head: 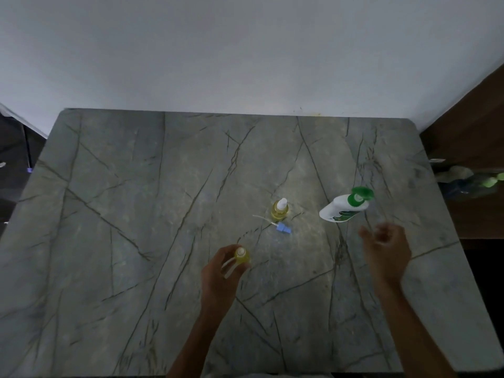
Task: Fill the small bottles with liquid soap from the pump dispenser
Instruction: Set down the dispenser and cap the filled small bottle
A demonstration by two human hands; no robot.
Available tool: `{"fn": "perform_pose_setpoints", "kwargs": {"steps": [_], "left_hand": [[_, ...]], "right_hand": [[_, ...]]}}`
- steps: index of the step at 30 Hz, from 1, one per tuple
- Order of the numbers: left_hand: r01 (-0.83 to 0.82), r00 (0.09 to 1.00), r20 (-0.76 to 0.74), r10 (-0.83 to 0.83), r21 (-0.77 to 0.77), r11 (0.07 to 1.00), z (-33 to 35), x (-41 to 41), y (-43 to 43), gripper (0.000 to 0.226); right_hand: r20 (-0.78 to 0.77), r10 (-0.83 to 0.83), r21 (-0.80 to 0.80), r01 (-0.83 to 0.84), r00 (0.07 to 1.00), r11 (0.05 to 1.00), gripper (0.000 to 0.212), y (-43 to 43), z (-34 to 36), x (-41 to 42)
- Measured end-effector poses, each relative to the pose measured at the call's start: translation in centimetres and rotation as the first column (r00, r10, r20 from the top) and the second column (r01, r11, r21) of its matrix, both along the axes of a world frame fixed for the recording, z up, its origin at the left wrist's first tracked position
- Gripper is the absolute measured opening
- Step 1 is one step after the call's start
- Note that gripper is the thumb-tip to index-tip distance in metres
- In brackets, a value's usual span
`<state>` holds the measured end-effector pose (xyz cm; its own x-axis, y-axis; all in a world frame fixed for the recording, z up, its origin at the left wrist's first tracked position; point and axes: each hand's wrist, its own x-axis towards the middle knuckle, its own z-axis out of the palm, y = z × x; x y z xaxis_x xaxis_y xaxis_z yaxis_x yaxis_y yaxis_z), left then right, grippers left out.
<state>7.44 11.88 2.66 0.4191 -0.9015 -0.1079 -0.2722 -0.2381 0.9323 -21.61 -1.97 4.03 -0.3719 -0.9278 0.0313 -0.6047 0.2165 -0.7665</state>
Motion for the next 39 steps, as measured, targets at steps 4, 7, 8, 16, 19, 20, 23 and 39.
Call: {"fn": "perform_pose_setpoints", "kwargs": {"steps": [4, 7, 8, 16, 19, 20, 23, 39], "left_hand": [[-0.006, 1.0, -0.022, 0.006, 0.015, 1.0, 0.4, -0.4, 0.4, 0.03], [-0.009, 0.999, -0.035, 0.01, 0.008, 1.0, 0.6, -0.6, 0.7, 0.031], [-0.012, 0.999, -0.036, 0.012, 0.004, 1.0, 0.6, -0.6, 0.8, 0.032], [-0.001, 0.998, -0.062, 0.0, -0.014, 1.0, 0.8, -0.9, 1.6, 0.032], [0.032, 0.999, -0.033, -0.032, -0.017, 0.999, 0.7, -0.9, 1.7, 0.031], [0.034, 0.999, -0.029, -0.034, -0.016, 0.999, 0.7, -0.9, 1.7, 0.031], [0.047, 0.999, -0.006, -0.047, -0.006, 0.999, 0.8, -1.0, 1.5, 0.029], [0.03, 0.997, 0.073, -0.023, -0.098, 0.995, 1.2, -2.1, 0.2, 0.029]], "right_hand": [[0.059, 0.346, 0.049, -0.349, 0.936, 0.936, 0.028, 1.5, -2.9, 6.2], [0.062, 0.446, 0.075, -0.449, 0.893, 0.89, 0.034, 0.4, -5.0, 9.6], [0.062, 0.448, 0.085, -0.452, 0.892, 0.888, 0.036, 0.1, -5.8, 10.3], [0.055, 0.454, 0.164, -0.457, 0.889, 0.874, 0.033, -1.2, -8.7, 12.2], [0.034, 0.492, 0.164, -0.49, 0.87, 0.856, 0.025, -1.2, -9.3, 12.2], [0.034, 0.496, 0.174, -0.494, 0.867, 0.852, 0.025, -1.0, -9.3, 12.2], [0.056, 0.512, 0.177, -0.513, 0.857, 0.84, 0.022, 0.3, -8.7, 11.6], [-0.192, 0.76, -0.147, -0.784, 0.621, 0.603, 0.035, 6.0, 9.2, 7.3]]}}
